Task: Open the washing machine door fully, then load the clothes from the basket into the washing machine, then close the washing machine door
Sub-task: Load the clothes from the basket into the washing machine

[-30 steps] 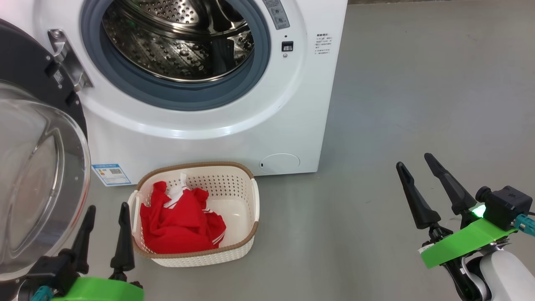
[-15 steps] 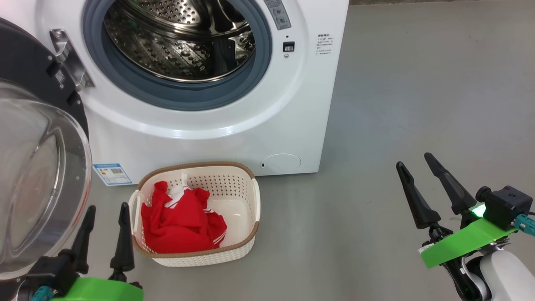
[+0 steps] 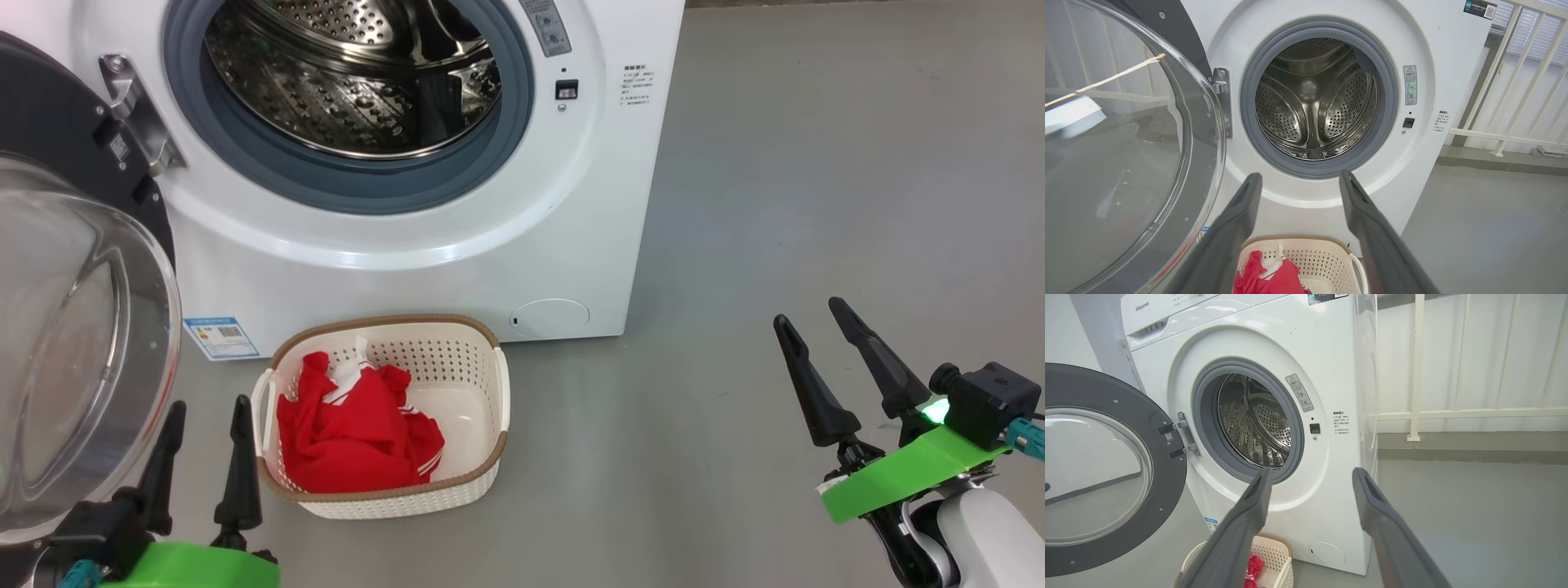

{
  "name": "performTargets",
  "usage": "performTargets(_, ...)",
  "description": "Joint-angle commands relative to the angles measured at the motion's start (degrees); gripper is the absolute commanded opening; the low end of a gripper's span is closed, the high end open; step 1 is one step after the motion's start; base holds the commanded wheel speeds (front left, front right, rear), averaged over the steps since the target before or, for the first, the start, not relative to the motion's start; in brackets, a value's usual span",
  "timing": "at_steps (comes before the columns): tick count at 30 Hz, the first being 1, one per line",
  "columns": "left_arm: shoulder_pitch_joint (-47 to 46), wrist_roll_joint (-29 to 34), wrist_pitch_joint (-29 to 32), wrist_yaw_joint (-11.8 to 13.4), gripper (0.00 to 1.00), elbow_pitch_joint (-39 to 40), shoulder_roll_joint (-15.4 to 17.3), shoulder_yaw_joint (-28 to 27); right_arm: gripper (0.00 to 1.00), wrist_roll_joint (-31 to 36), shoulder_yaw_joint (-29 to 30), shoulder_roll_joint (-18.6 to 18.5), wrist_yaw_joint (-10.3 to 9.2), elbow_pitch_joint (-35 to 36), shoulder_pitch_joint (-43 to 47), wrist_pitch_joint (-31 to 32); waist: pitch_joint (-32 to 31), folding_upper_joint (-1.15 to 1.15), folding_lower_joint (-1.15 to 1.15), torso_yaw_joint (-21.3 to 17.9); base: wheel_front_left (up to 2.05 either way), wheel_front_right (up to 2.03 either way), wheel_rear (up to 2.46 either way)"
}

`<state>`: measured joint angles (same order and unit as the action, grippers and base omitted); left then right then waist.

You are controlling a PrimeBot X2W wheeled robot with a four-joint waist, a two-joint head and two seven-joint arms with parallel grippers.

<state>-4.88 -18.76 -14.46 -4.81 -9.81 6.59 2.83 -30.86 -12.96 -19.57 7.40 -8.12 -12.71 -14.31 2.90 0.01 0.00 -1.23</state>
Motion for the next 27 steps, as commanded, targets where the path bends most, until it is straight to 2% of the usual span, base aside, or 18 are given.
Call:
performTargets(1, -0.9, 0.8, -0.5, -0.4, 1.00, 1.2, 0.7, -2.2, 1.00, 0.2, -0.8, -0.6, 0.09, 1.6, 0.5, -0.7, 0.1, -0.01, 0.00, 0.0, 0.00, 0.00, 0.00)
performTargets(11, -1.0, 1.2, -0.5, -0.7, 1.00, 1.1, 0.6, -2.4, 1.00, 0.2, -0.8, -0.6, 0.09, 1.7, 0.5, -0.7, 0.2, -0.01, 0.00, 0.1, 0.29, -0.29, 0.00)
performTargets(27, -1.2, 1.5, -0.5, -1.1, 1.00, 0.9, 0.3, -2.4, 1.00, 0.1, -1.3, -0.9, 0.09, 1.7, 0.5, -0.7, 0.4, -0.01, 0.00, 0.4, 1.35, -1.35, 0.00)
